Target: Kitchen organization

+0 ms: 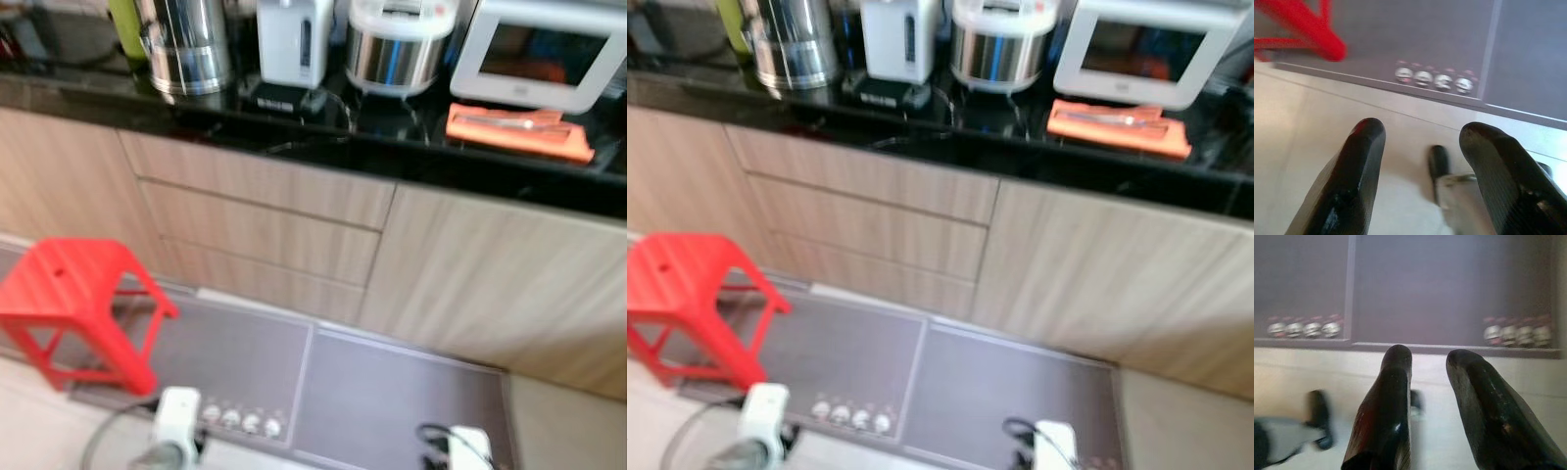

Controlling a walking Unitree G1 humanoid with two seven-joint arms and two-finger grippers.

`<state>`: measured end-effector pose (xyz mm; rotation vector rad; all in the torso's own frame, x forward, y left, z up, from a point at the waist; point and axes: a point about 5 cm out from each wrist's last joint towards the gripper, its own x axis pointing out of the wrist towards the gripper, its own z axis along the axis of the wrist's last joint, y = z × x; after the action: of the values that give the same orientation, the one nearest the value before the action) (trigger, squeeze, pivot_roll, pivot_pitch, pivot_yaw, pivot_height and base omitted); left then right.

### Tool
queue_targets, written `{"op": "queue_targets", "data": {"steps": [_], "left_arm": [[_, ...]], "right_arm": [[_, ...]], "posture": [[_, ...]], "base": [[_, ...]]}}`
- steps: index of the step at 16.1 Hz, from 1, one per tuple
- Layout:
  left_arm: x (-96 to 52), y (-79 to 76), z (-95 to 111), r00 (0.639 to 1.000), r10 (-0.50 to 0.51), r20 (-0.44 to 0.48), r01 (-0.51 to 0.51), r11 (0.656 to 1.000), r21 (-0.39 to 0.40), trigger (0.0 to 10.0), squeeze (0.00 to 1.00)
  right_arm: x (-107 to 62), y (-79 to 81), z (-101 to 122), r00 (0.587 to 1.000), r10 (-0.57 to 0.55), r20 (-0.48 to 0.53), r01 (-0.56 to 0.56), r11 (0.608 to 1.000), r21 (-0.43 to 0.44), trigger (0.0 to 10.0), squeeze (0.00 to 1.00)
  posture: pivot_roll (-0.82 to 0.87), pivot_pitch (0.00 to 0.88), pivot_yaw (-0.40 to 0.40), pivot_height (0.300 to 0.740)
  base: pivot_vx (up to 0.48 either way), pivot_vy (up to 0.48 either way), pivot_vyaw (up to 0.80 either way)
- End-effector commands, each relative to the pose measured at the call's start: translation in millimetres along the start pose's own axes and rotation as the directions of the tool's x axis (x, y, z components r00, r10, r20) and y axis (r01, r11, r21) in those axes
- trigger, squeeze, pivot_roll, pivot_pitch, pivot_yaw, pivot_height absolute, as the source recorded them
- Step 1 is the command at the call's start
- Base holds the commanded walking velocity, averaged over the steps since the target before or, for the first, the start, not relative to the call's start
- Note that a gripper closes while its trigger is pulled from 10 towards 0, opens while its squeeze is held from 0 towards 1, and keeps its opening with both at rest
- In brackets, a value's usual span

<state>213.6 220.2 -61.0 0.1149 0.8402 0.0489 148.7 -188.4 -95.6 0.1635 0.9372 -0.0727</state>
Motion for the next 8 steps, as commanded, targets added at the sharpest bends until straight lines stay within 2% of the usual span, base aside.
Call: {"op": "queue_targets", "data": {"steps": [1,3,6,7,8], "left_arm": [[0.6,-0.5,2.8,1.0,-0.011,0.003,0.011,1.0,0.015,10.0,0.0],[1.9,10.2,15.3,0.999,0.022,0.035,-0.022,1.0,-0.021,10.0,0.0],[2.2,10.1,16.5,0.999,0.034,0.039,-0.032,0.998,-0.058,10.0,0.0],[3.4,-5.5,14.1,1.0,-0.003,0.028,0.004,0.999,-0.043,10.0,0.0],[3.4,-7.7,12.8,1.0,-0.003,0.026,0.005,0.999,-0.052,10.0,0.0]], "right_arm": [[0.0,-1.4,1.7,1.0,-0.02,0.015,0.02,1.0,0.009,10.0,0.0],[1.8,9.3,2.0,0.999,-0.032,0.027,0.031,0.998,0.046,10.0,0.0],[2.0,9.2,3.4,0.999,-0.037,0.036,0.036,0.999,0.039,10.0,0.0],[1.1,-1.5,5.9,0.995,-0.092,0.04,0.089,0.994,0.057,10.0,0.0],[0.6,-5.4,5.9,0.994,-0.105,0.033,0.103,0.993,0.06,10.0,0.0]], "posture": [[0.13,0.0,0.019,0.74],[0.11,0.0,0.024,0.74],[0.09,0.0,0.034,0.74],[0.08,0.0,0.029,0.74],[0.08,0.0,0.023,0.74]], "base": [[0.0,0.0,0.0],[0.0,0.0,0.0],[0.0,0.0,0.0],[0.0,0.0,0.0],[0.0,0.0,0.0]]}}
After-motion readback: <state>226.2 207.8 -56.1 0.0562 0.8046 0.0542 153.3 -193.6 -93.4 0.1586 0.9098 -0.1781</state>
